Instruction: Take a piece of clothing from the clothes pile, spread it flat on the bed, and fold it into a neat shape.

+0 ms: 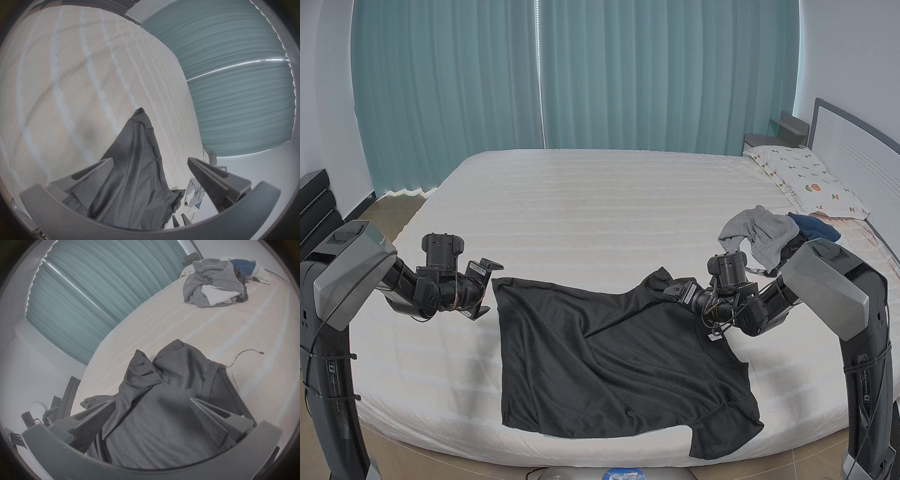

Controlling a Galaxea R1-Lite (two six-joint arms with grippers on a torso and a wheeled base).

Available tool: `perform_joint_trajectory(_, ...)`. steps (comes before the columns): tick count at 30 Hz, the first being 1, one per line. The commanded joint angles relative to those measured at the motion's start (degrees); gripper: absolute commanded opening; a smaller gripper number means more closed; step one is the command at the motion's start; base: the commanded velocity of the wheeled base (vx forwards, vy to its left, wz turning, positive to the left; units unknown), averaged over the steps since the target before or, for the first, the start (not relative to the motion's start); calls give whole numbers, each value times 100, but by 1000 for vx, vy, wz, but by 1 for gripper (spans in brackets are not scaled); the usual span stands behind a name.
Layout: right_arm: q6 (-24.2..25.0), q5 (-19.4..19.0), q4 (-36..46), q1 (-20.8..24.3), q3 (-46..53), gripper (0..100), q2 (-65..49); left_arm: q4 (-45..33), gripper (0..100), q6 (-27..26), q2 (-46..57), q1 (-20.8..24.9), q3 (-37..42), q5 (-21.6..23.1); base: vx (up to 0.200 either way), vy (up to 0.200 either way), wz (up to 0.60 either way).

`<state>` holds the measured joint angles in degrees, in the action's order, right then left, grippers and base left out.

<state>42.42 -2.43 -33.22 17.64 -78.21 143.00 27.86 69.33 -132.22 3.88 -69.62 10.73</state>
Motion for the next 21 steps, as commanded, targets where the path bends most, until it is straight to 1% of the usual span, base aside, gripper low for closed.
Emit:
perform_joint_trajectory(1,12,-30,35,-182,-440,100,299,1,100,2,-6,-1,1,-1,0,0,0)
perform_joint_trajectory(6,12,-12,211,-208,-713,100,554,1,100,2,-6,-1,1,-1,0,0,0)
perform_joint_trajectory(13,3,-4,211,-191,-792,100,686,1,100,-7,-14,-1,1,-1,0,0,0)
perform_joint_trajectory(18,12,14,211,-208,-1055,100,826,1,100,-33,-14,-1,1,8,0,0,0)
perform_joint_trajectory(19,12,14,211,-208,-1055,0,826,1,100,-33,-14,-1,1,8,0,0,0)
perform_joint_trajectory(21,12,207,123,-208,-1266,0,1002,-8,100,-60,-14,-1,1,-1,0,0,0)
